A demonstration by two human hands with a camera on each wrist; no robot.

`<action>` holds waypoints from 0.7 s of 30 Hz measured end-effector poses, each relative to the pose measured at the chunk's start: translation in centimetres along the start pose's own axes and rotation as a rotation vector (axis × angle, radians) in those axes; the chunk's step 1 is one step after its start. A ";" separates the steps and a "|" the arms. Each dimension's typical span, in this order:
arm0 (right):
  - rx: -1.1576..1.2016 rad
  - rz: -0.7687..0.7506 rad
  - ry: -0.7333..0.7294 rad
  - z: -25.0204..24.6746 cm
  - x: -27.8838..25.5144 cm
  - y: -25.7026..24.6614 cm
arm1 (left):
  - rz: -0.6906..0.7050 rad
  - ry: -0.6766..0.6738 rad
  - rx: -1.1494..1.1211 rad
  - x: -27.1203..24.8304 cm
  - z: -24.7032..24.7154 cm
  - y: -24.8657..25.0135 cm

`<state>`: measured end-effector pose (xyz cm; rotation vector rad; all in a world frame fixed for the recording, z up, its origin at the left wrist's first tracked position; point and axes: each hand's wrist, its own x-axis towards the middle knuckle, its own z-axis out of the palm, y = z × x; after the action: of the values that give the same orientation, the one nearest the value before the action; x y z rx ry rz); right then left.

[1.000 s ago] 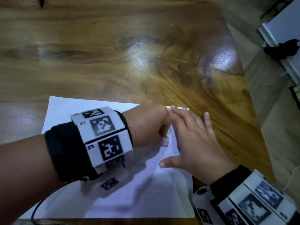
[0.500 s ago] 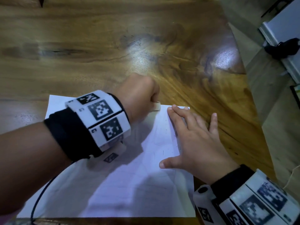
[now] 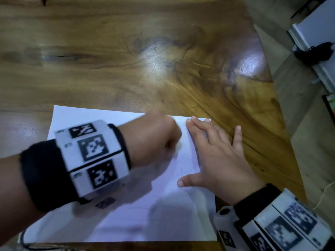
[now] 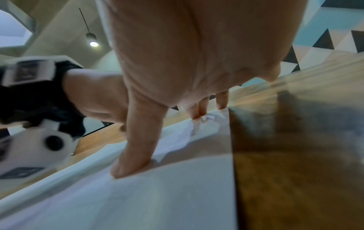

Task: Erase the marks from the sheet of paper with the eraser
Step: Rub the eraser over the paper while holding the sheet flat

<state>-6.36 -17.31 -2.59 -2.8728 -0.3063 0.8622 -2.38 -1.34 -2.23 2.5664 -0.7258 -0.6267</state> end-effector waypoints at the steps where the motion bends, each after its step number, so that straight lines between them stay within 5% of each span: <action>1: 0.002 0.000 0.003 0.0 0.0 0.0 | 0.030 -0.095 -0.014 -0.6 0.3 0.3; 3: 0.008 -0.001 0.005 0.0 0.0 0.0 | 0.008 -0.108 -0.034 -0.2 0.1 0.2; 8: 0.010 -0.001 0.011 0.0 0.1 -0.1 | -0.143 0.233 -0.029 3.1 -1.4 0.3; 13: 0.024 -0.005 0.016 0.0 0.1 0.0 | -0.027 -0.081 -0.076 0.1 0.9 2.0; 18: 0.007 -0.003 0.018 0.1 0.1 0.0 | -0.182 0.243 -0.060 3.1 -1.3 1.0; 21: 0.010 -0.012 0.024 0.1 0.0 0.0 | -0.026 0.042 -0.046 1.5 0.1 1.9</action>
<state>-6.38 -17.32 -2.66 -2.8667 -0.3161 0.8242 -2.03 -3.67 -1.84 2.5423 -0.6579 -0.5886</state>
